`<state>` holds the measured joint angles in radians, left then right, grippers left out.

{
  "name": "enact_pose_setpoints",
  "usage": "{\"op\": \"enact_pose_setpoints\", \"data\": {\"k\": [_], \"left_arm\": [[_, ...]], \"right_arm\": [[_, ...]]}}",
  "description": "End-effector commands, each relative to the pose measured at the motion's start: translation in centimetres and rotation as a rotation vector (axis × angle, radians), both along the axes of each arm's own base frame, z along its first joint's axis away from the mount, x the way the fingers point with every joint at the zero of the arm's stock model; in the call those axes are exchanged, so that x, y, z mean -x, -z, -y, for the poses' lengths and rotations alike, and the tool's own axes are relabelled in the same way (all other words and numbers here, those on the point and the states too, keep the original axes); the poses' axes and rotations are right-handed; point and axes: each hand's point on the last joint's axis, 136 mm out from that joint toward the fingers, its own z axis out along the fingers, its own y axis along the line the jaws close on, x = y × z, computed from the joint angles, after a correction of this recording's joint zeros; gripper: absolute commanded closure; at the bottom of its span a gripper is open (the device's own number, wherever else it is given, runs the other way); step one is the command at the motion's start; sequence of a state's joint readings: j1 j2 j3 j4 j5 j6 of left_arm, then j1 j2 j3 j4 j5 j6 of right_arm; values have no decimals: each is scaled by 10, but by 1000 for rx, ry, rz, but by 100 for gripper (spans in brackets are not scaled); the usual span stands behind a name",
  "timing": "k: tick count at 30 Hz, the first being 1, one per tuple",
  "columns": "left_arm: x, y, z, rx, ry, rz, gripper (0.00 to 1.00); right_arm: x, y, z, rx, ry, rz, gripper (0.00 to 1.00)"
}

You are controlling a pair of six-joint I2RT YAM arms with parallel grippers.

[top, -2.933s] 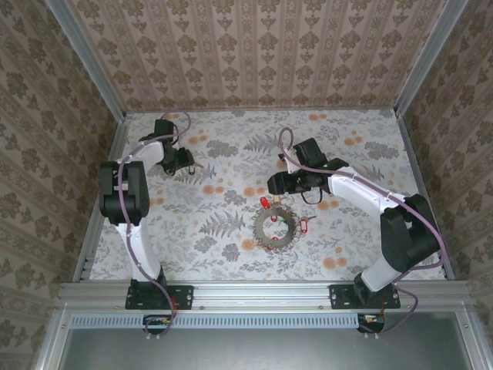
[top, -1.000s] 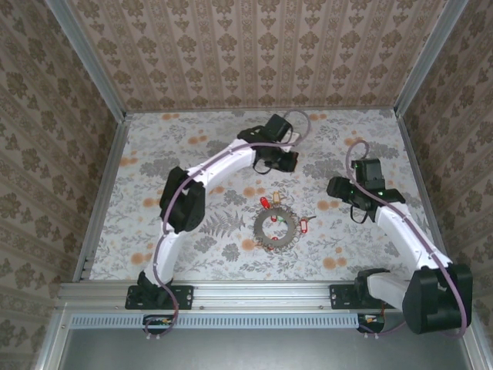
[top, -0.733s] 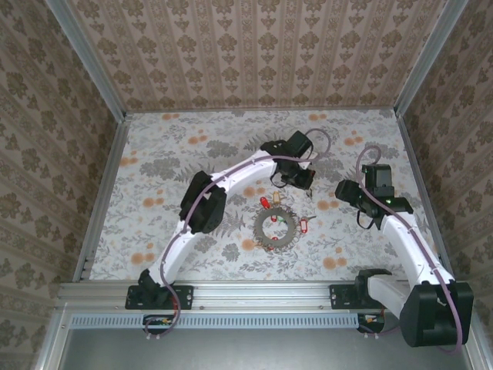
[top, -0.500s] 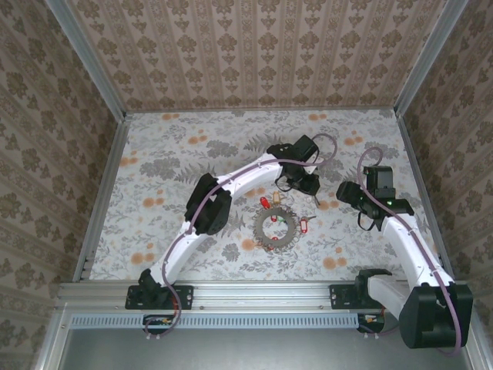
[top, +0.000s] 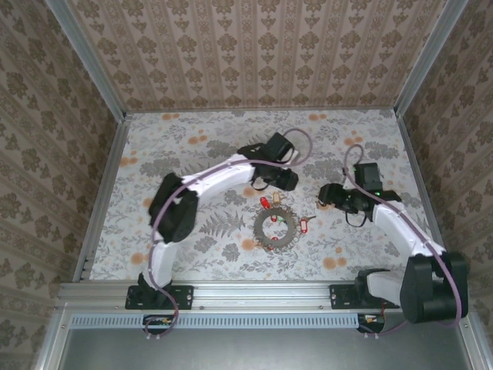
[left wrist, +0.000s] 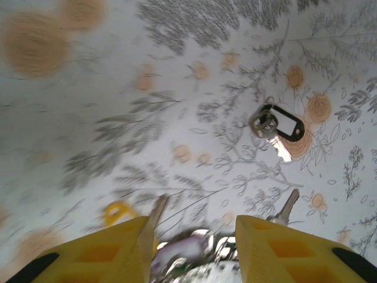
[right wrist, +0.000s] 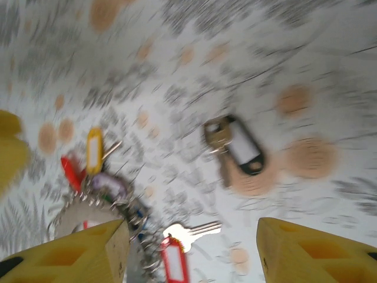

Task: Put the keys on the keyring

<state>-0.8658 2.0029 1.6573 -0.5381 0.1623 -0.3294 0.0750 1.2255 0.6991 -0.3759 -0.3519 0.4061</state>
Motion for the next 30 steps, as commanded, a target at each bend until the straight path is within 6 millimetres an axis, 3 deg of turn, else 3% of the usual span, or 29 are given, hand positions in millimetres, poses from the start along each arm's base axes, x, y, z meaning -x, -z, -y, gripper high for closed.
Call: {"op": "enact_pose_setpoints", "data": {"k": [1,5,11,14,22,30], "left_arm": [[-9,-39,-22,99,-70,118,59],[28,-24,-46,135,-70,42,59],[82,11,-57,195,-34,-128,64],[97,25,-58,183,-24,-186,67],[112,65,-66,135,-50,-336,70],[105,104,-100,34,-173,-406,80]], "right_arm": [[-8,-7,-42,-22,-181,11,41],[-10,14,-78,36,-331,-50,41],[-21,36,-92,64,-397,-106,42],[-20,45,-102,32,-446,-150,43],[-8,64,-111,-8,-494,-226,44],[11,73,-118,-64,-524,-288,49]]}}
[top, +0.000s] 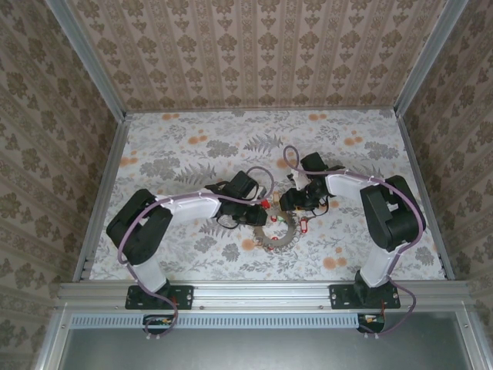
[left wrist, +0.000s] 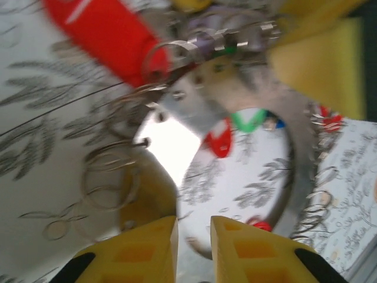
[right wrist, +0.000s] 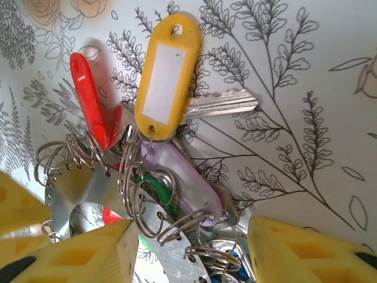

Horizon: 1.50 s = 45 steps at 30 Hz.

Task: Put the keys on the keyring

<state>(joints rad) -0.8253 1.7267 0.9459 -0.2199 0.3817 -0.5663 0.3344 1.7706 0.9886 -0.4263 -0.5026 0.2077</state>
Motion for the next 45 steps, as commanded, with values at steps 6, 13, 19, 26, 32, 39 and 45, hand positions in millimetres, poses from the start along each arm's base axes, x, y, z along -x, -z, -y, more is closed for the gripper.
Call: {"op": "enact_pose_setpoints", "data": {"k": [6,13,19,26,32,39,45], "left_arm": [[6,33,-18,-33,-49,-108,84],[3,41,-19,-48,-53,-116,86],[-16,9,-18,-18,-68,18,76],[-58,-82,-49,-17,-192,380,57],[-83,-160,-112,-53,-400,681,1],[-72,-201,-119,382,-460,621,0],[-60,-213,-82,562,-300,436,6]], "right_arm": [[31,9,-16,-91,-54,-132,56],[30,2,-24,-145,-47,-122,68],[20,-13,-19,-123,-27,-75,88],[0,-81,-24,-239,11,127,98],[-16,-153,-31,-400,53,344,100],[-19,-220,-40,-568,30,512,100],[-21,-240,-45,-624,9,543,100]]}}
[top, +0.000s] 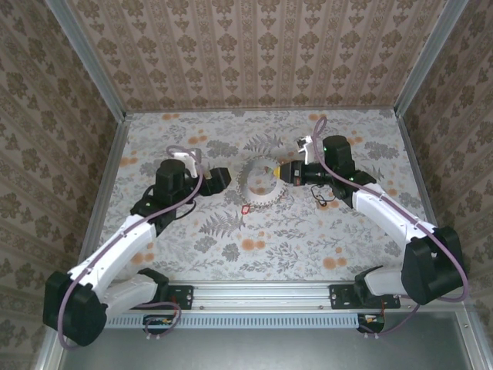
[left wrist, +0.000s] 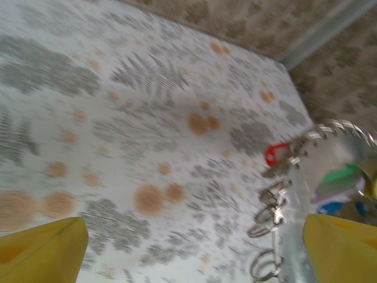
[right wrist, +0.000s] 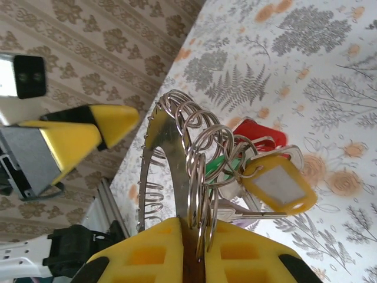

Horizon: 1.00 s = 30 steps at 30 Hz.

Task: Put the keys on the keyring

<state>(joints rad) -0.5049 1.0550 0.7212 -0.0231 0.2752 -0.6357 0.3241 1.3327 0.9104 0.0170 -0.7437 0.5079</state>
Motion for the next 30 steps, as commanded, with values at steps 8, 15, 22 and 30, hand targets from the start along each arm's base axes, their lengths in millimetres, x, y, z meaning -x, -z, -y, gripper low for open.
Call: {"op": "enact_pose_setpoints", "data": {"k": [8,15,22,30], "left_arm": [[21,-43,64,298,367,-50,15],[17,-58,74,371,409,-36,47],[18,-78,74,393,428,3,96],[33,-105,72,316,510,87,100]], "right_arm": [[-1,-50,-14,-148,-84,86,100],[1,-56,-18,-177,-115,91,100],[1,-56,-18,-180,-115,99,96],[-10,-38,26,-20,114,154,68]]}}
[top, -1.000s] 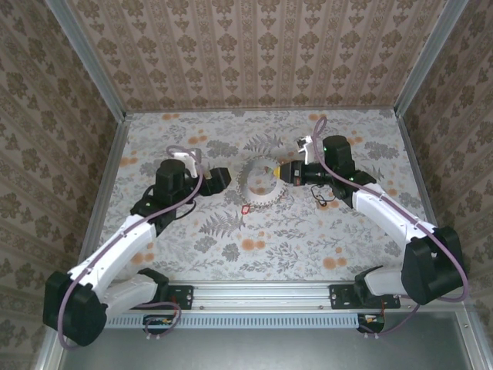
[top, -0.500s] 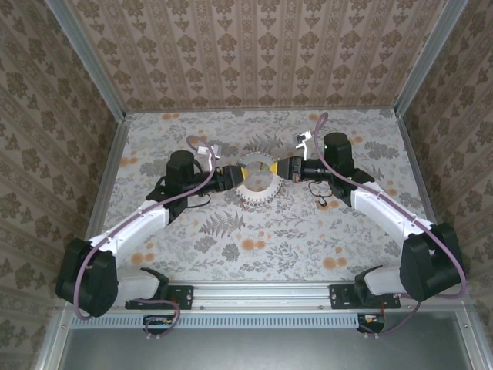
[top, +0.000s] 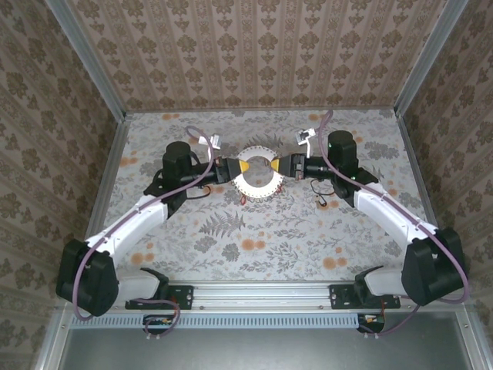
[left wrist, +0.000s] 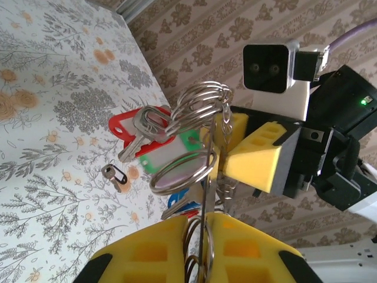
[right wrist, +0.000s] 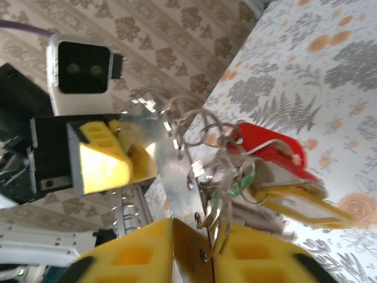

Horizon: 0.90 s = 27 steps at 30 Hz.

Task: Put the keys on the keyring

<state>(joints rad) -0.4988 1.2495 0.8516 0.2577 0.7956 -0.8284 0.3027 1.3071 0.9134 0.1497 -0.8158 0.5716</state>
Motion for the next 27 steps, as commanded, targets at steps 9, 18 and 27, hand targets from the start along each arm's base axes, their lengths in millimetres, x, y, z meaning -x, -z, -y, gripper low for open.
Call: {"op": "enact_pose_setpoints", "data": {"k": [9,18,27], "left_arm": [[26,-73,-9,-55,94,303,100],[24,-88,-12,-68,72,385,100],[23,-92,-15,-82,63,411,100]], "right_arm": [[-1,4,95,255,464,336,40],[47,7,66,339,263,802,64],[80,0,27,425,202,1127,81]]}}
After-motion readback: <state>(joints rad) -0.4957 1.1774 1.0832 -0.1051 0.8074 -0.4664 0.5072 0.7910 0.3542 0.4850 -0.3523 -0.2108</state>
